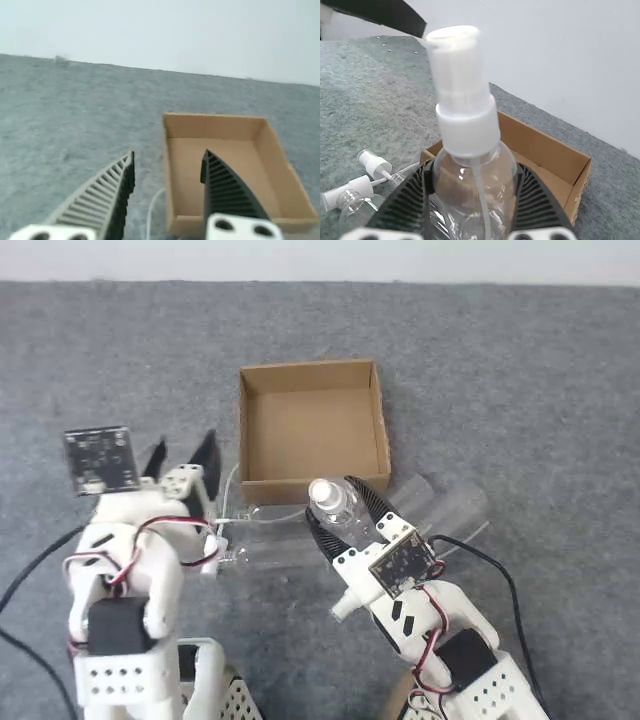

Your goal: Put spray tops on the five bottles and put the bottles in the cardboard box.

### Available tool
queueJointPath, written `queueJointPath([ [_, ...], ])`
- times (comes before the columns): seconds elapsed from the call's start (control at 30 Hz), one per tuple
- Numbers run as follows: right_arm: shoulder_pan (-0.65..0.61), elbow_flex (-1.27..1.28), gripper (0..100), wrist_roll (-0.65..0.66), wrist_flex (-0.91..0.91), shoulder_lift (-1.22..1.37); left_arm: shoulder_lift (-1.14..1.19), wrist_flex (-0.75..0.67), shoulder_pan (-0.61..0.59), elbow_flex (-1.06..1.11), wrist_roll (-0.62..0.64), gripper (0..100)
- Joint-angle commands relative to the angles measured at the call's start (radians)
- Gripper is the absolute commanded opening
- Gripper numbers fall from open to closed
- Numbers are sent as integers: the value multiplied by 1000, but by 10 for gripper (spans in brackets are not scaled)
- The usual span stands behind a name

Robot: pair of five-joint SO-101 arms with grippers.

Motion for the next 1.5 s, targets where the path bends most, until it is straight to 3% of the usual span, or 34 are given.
queueJointPath([
  [0.0, 18, -15, 7, 0, 41, -19, -20, -2, -60, 56, -5, 202],
  [0.13, 36, -54, 7, 0, 97, -19, -20, -35, -66, 157, -5, 202],
  [0.43, 96, -284, 7, 0, 277, -8, -20, -276, -109, 380, -5, 202],
  [0.8, 91, -503, 7, 0, 272, 91, -20, -331, -135, 417, -3, 202],
  [1.1, 97, -779, 7, 0, 76, 588, -20, -331, -135, 418, -3, 202],
  [1.47, 114, -899, 7, -5, -300, 1082, -20, -328, -137, 418, -3, 202],
])
